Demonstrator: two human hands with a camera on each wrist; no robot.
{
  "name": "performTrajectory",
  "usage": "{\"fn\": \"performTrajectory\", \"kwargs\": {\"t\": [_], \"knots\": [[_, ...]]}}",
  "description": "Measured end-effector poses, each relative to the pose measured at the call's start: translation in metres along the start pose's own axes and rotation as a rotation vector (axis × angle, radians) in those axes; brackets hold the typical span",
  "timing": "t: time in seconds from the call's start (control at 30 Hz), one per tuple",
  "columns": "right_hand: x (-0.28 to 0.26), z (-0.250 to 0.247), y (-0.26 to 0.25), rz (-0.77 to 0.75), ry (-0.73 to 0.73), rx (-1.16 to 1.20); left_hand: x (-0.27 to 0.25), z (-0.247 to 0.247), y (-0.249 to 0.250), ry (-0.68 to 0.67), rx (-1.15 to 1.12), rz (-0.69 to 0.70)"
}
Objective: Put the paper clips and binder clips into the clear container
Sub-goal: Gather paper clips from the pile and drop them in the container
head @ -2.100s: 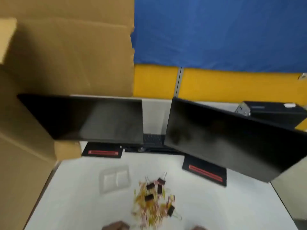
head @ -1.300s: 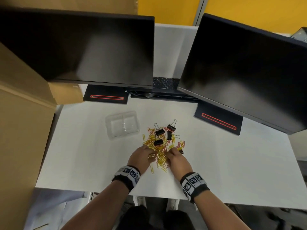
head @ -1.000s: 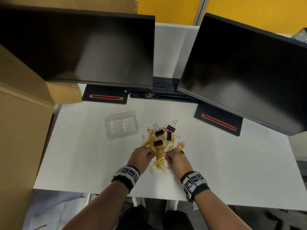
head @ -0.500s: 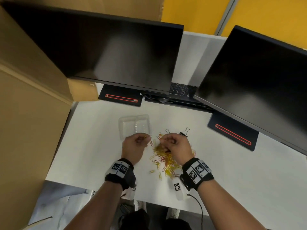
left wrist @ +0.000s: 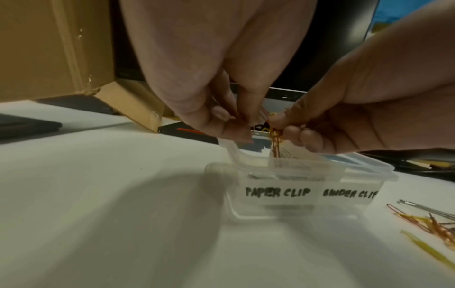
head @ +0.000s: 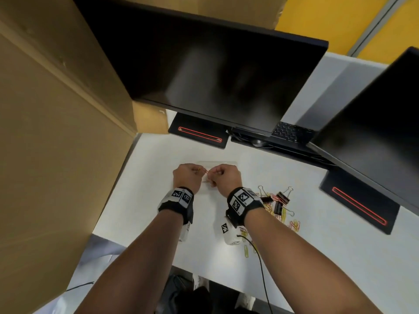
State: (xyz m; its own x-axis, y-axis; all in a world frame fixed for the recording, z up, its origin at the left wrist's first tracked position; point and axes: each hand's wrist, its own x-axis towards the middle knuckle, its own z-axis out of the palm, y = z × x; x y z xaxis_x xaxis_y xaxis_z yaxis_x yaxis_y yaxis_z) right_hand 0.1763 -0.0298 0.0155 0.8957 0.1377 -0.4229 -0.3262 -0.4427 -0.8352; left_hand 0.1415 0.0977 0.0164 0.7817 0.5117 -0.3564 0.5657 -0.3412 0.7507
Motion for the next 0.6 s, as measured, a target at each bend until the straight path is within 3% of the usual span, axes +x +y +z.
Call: {"fn": "performTrajectory", "kwargs": {"t": [0.23, 0.37, 0.47, 0.6], "knots": [[-0.016, -0.018, -0.010, -0.036, -0.158, 0.059, -0.013, -0.011, 0.006, 0.057, 0.007, 0.098], [-0.037, -0.055, 0.005, -0.071, -0.118, 0.121, -0.039, -0.008, 0.007, 0.051, -0.088, 0.196], [-0.061, -0.095, 0.035, -0.021, -0.011, 0.105, -0.068, 0.003, 0.004, -0.032, -0.133, 0.289], [-0.097, -0.143, 0.086, -0.001, 0.155, -0.020, -0.103, 0.031, -0.007, -0.272, -0.053, 0.379]]}}
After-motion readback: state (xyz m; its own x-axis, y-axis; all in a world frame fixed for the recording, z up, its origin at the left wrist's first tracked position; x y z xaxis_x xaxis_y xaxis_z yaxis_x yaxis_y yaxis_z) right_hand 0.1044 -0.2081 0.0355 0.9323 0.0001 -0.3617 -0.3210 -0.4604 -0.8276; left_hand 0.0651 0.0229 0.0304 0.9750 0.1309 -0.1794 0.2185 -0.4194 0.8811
